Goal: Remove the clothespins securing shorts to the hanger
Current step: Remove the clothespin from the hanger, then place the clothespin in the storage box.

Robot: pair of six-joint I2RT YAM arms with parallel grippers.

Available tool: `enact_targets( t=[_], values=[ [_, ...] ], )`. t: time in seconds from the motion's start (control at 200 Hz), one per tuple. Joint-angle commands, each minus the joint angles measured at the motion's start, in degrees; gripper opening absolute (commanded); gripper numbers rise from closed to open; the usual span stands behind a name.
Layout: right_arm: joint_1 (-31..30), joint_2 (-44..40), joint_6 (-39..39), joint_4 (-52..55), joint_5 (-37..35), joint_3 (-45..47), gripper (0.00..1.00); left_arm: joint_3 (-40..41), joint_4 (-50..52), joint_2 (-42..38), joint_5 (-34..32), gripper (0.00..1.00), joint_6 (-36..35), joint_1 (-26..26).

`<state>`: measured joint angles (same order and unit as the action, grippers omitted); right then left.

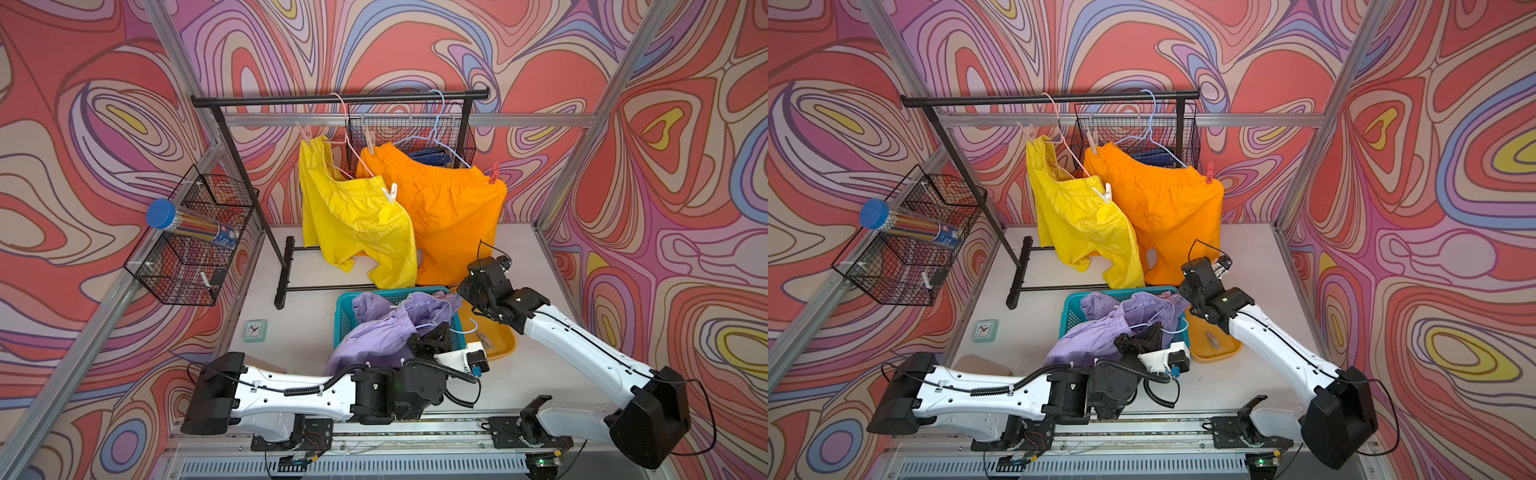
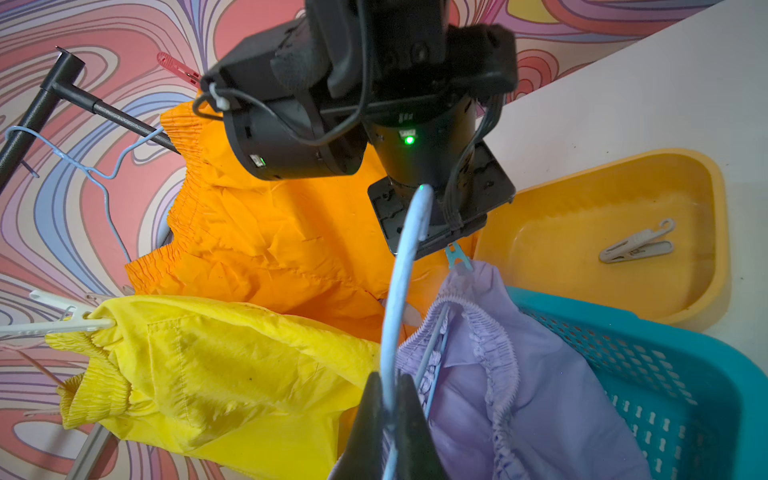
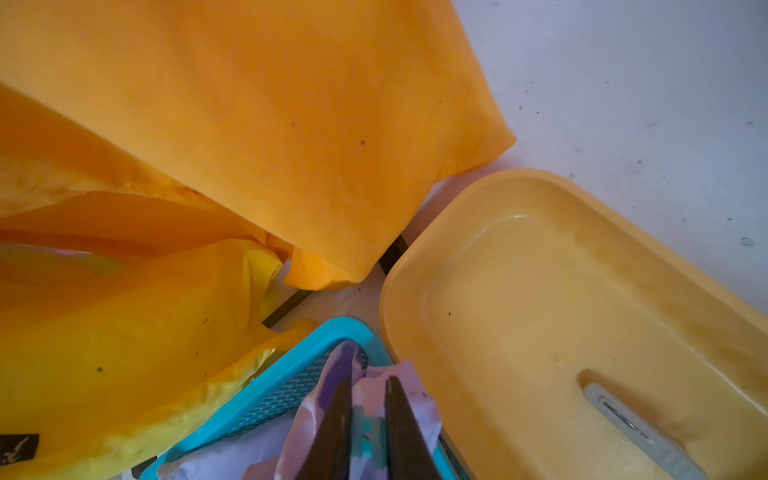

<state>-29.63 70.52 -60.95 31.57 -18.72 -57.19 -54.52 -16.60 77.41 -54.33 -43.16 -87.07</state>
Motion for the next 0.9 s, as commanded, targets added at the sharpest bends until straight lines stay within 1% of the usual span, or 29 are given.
enact_targets(
  t=[0.0,0.25,0.305,0.391,0.461,0.581,0.671,0.826,0.891],
  values=[
    [0.69,-3.43,-1.3,1.32,-5.63,2.17,0.15,0.65,-3.24,0.46,-1.96,0.0,-1.92,-0.47],
    [1.02,-8.22,-2.55,2.18,-10.68,5.37,0.16,1.03,-3.9,0.44,-2.71,0.0,-2.11,-0.47],
    [1.01,-8.6,-2.28,2.5,-11.1,5.76,0.2,1.08,-4.1,0.38,-2.67,0.0,-2.01,-0.47],
    [1.05,-8.63,-2.16,3.18,-10.97,6.0,0.38,1.08,-4.36,0.38,-2.88,0.0,-2.02,-0.43],
    [1.06,-8.43,-1.73,3.23,-10.35,6.11,0.44,1.08,-4.49,0.55,-3.15,0.0,-2.16,-0.46],
    [1.02,-8.63,-1.28,3.23,-10.11,6.39,0.49,1.13,-4.84,0.73,-3.59,0.0,-2.47,-0.47],
    [1.01,-8.99,-0.4,2.77,-9.82,6.47,0.51,1.13,-5.38,0.74,-3.96,0.0,-2.53,-0.52],
    [0.98,-9.46,7.59,-2.18,-5.21,7.18,0.53,1.58,-7.88,-0.12,-4.26,0.0,-2.35,-0.45],
    [1.05,-9.52,9.91,-3.19,-3.4,7.09,0.56,2.01,-8.71,-0.82,-4.17,0.0,-2.02,-0.39]
  ],
)
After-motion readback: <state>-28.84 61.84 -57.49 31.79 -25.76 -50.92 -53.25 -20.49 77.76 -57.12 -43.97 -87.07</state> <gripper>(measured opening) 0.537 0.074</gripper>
